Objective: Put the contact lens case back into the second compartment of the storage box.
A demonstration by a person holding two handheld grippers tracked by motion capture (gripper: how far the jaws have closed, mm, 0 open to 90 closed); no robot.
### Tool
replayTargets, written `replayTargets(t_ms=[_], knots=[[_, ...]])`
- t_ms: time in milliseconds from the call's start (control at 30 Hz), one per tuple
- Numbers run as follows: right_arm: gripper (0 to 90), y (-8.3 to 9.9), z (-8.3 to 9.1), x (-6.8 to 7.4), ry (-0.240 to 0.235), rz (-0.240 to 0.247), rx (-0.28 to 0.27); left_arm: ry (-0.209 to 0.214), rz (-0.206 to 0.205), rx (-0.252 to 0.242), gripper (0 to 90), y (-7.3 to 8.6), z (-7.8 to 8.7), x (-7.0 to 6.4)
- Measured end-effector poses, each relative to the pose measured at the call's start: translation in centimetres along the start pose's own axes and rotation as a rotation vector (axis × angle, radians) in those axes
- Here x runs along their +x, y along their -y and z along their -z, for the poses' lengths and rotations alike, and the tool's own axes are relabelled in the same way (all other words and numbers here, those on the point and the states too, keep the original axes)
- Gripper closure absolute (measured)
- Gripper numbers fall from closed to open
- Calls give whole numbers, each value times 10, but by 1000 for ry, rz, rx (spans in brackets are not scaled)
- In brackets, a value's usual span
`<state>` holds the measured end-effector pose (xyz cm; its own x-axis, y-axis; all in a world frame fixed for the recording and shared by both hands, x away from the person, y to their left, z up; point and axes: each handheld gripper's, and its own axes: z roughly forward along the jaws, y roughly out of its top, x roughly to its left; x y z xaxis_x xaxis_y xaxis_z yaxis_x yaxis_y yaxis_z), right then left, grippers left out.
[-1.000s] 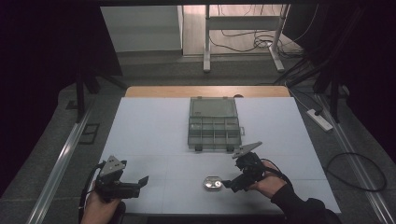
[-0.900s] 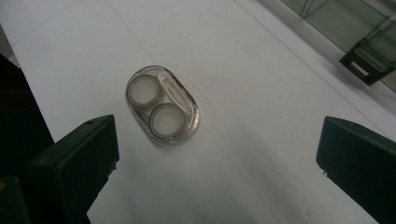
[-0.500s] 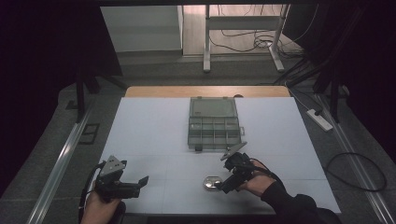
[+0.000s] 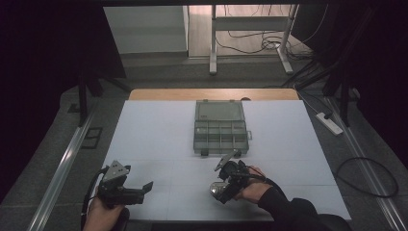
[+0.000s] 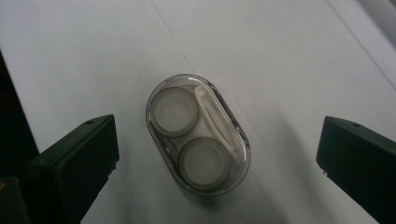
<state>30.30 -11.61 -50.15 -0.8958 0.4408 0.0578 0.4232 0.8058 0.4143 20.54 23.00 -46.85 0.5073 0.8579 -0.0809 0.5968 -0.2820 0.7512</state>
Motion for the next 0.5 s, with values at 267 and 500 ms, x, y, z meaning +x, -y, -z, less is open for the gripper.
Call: replayTargets(t_ms=[267,500], knots=[[0,-2,-14,3,31,48,51,1,0,0,25,0,0,0],[14,-1,-18,3,50,86,64,3,0,-2,25,0,0,0]])
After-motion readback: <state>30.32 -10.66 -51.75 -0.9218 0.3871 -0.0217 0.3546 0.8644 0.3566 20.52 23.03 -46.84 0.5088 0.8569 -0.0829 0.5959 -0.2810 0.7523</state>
